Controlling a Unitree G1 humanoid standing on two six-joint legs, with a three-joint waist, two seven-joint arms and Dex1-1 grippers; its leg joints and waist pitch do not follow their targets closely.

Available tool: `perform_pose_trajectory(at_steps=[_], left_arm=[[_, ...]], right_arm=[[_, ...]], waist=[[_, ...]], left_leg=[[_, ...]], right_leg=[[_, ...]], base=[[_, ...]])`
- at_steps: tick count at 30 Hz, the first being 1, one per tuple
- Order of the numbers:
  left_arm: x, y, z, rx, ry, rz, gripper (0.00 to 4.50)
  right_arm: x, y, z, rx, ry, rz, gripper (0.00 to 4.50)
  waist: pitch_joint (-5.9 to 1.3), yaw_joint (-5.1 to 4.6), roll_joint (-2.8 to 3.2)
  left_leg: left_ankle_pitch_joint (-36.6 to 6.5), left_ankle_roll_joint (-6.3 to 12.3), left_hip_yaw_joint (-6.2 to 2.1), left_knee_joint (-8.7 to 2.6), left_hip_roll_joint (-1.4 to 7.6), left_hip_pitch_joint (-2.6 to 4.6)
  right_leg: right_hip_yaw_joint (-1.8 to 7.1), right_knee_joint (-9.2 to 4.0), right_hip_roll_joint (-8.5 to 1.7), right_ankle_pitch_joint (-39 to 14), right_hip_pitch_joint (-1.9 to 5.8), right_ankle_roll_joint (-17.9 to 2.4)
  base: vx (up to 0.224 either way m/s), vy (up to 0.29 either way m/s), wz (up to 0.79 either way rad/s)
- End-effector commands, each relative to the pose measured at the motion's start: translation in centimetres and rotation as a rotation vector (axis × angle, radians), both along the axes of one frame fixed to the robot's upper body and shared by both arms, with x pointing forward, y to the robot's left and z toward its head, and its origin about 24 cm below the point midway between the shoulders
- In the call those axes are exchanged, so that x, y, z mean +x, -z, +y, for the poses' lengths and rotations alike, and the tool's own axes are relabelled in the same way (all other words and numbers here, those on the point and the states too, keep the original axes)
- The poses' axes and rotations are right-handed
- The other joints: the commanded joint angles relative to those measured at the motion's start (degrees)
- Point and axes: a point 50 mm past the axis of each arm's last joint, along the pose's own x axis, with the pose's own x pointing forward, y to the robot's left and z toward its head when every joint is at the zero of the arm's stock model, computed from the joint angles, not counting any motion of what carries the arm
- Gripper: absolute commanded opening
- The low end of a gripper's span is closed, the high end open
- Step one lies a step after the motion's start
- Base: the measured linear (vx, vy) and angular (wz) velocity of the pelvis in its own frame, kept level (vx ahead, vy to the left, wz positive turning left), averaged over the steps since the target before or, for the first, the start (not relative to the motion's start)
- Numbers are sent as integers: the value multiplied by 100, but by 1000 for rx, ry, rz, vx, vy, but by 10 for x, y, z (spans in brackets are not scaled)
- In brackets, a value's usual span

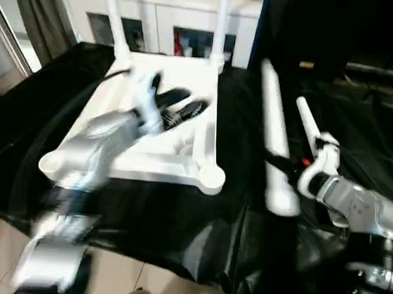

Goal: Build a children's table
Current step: Pick table leg

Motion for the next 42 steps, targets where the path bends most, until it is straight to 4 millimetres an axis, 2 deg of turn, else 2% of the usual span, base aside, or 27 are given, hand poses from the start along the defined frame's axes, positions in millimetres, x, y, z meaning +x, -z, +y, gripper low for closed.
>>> perform_pose_trajectory(at_steps=[1,2,3,4,5,8,9,11,12,14,17,20,22,26,29,30,32,33,37,39,40,42], left_arm=[[0,0,-8,-85,85,59,397],[-1,1,-11,-90,104,63,421],[-1,1,-16,-95,134,71,421],[-2,2,-21,-110,166,86,430],[-3,3,-28,-127,198,108,433],[-4,3,-38,-151,232,136,442],[-3,0,-41,-173,242,139,447],[-6,-9,-45,-258,287,140,450],[-9,-17,-47,-319,332,139,450],[-11,-19,-49,-342,361,142,450],[-15,-18,-51,-343,402,150,450],[-16,-14,-53,-327,403,155,450],[-16,-10,-55,-305,389,160,450],[-15,-10,-56,-273,355,152,450],[-14,-11,-55,-267,327,145,416],[-13,-13,-53,-266,306,143,416],[-12,-14,-51,-268,291,141,413],[-12,-15,-51,-269,287,139,388],[-13,-14,-48,-272,265,140,372],[-14,-13,-47,-280,253,147,343],[-14,-13,-46,-284,240,150,332],[-14,-13,-47,-284,225,150,326]], right_arm=[[-6,-19,9,95,-113,-122,181],[-7,-20,10,104,-126,-130,181],[-8,-22,12,118,-143,-143,181],[-9,-24,14,128,-164,-156,181],[-11,-28,17,146,-193,-177,181],[-16,-35,21,164,-244,-212,181],[-18,-36,23,162,-262,-219,181],[-20,-34,25,145,-278,-219,181],[-20,-32,26,135,-281,-214,181],[-20,-31,27,131,-280,-211,181],[-22,-31,31,113,-306,-209,181],[-24,-31,33,97,-328,-213,181],[-25,-33,35,96,-338,-221,181],[-23,-35,36,73,-356,-222,181],[-22,-35,37,68,-356,-221,181],[-21,-35,38,66,-355,-223,181],[-20,-35,39,65,-355,-223,181],[-20,-34,39,65,-355,-223,181],[-19,-32,41,63,-355,-217,181],[-18,-32,42,62,-354,-215,181],[-18,-32,42,57,-351,-213,181],[-17,-31,41,52,-348,-212,181]], waist=[[-449,43,-47],[-441,39,-32],[-453,39,-4],[-451,31,-24],[-447,29,-11],[-451,46,-19],[-443,52,-25],[-440,62,23],[-435,73,-9],[-425,77,-29],[-414,71,-7],[-416,67,-9],[-423,74,-49],[-419,83,-48],[-413,81,-56],[-415,88,-88],[-411,80,-76],[-409,92,-104],[-405,103,-113],[-412,116,-111],[-407,111,-149],[-409,126,-137]], left_leg=[[144,285,85,-281,-38,-38],[201,332,85,-282,-28,-31],[214,339,80,-270,-22,-28],[218,346,82,-273,-24,-41],[219,342,84,-273,-31,-40],[163,348,83,-275,-14,-32],[164,338,79,-280,-8,-48],[88,275,71,-283,-2,-46],[68,208,76,-285,-15,-50],[36,184,77,-294,-11,-62],[10,201,77,-299,-16,-54],[80,202,73,-303,-5,-54],[122,230,78,-301,-9,-59],[124,228,78,-300,-7,-64],[125,233,80,-300,-9,-69],[131,242,83,-301,-12,-72],[130,237,79,-301,-7,-72],[129,238,82,-305,-9,-75],[179,279,86,-301,-7,-69],[212,275,83,-301,6,-66],[213,285,92,-300,-1,-72],[259,298,91,-294,-4,-78]], right_leg=[[219,-340,-286,1508,427,-1564],[208,-343,-283,1628,395,-1582],[209,-326,-292,1679,399,-1610],[209,-330,-296,1731,410,-1639],[206,-334,-291,1725,404,-1644],[199,-353,-301,1611,404,-1658],[199,-358,-311,1558,410,-1646],[197,-364,-322,1442,406,-1626],[196,-367,-324,1398,412,-1648],[197,-377,-328,1325,415,-1653],[197,-399,-317,1150,405,-1558],[198,-397,-311,1208,407,-1515],[202,-388,-318,1291,415,-1509],[204,-395,-321,1226,415,-1466],[204,-397,-321,1225,412,-1451],[203,-390,-322,1204,420,-1446],[201,-397,-325,1161,410,-1440],[201,-395,-328,1119,415,-1433],[201,-395,-325,1134,401,-1421],[201,-380,-332,1173,397,-1429],[202,-389,-327,1184,401,-1428],[205,-374,-323,1233,402,-1416]], base=[[0,0,0],[0,0,0],[0,0,0],[0,0,0],[0,0,0],[0,0,0],[0,0,0],[0,0,0],[0,0,0],[0,0,0],[0,0,0],[0,0,0],[0,0,0],[0,0,0],[0,0,0],[0,0,0],[0,0,0],[0,0,0],[0,0,0],[0,0,0],[0,0,0],[0,0,0]])
